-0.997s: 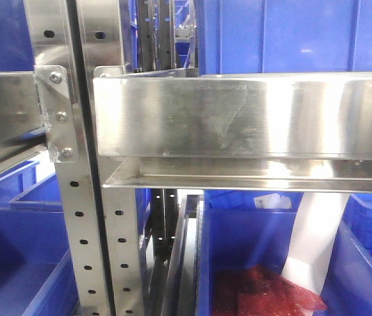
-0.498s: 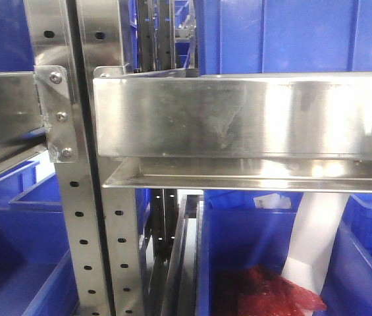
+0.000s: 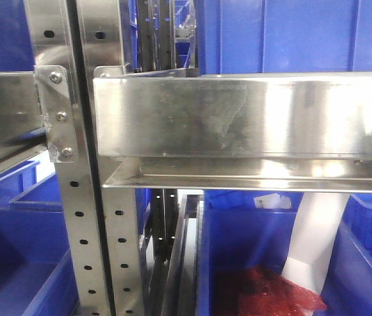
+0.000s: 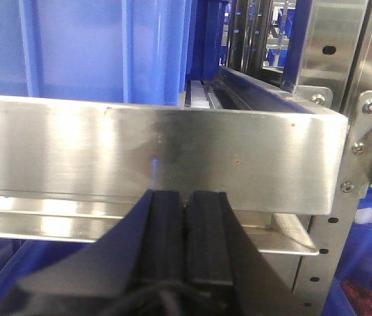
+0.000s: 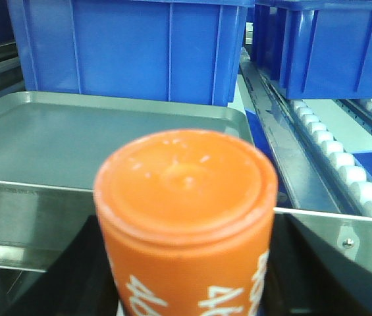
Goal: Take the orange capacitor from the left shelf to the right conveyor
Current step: 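Withdraw the right gripper holding the capacitor out of the shelf, then drive the base away from the shelf carrying the capacitor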
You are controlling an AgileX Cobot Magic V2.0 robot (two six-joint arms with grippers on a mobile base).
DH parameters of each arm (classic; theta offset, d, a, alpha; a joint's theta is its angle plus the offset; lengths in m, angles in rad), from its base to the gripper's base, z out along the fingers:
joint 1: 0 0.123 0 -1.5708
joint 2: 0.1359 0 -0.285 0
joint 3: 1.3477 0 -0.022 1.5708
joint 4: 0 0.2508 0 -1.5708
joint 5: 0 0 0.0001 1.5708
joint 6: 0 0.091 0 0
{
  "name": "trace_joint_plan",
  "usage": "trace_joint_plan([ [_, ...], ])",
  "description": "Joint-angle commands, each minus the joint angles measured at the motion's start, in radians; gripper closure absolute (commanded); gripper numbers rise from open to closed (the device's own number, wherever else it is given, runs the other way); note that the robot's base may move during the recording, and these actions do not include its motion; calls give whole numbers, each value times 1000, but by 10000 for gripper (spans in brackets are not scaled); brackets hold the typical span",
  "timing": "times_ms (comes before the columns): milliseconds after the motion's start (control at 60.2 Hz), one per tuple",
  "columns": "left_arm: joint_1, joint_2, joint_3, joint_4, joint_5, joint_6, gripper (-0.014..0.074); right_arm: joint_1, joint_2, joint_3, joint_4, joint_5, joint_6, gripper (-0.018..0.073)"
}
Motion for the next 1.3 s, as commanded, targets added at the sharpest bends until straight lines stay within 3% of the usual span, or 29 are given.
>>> trace_joint_plan([
  [0, 3, -12, -4, -2, -91, -2, 723, -4, 15, -31, -14, -98, -13, 504],
  [1279, 1, -12, -4, -2, -91, -2, 723, -3, 15, -29, -14, -98, -13, 504],
])
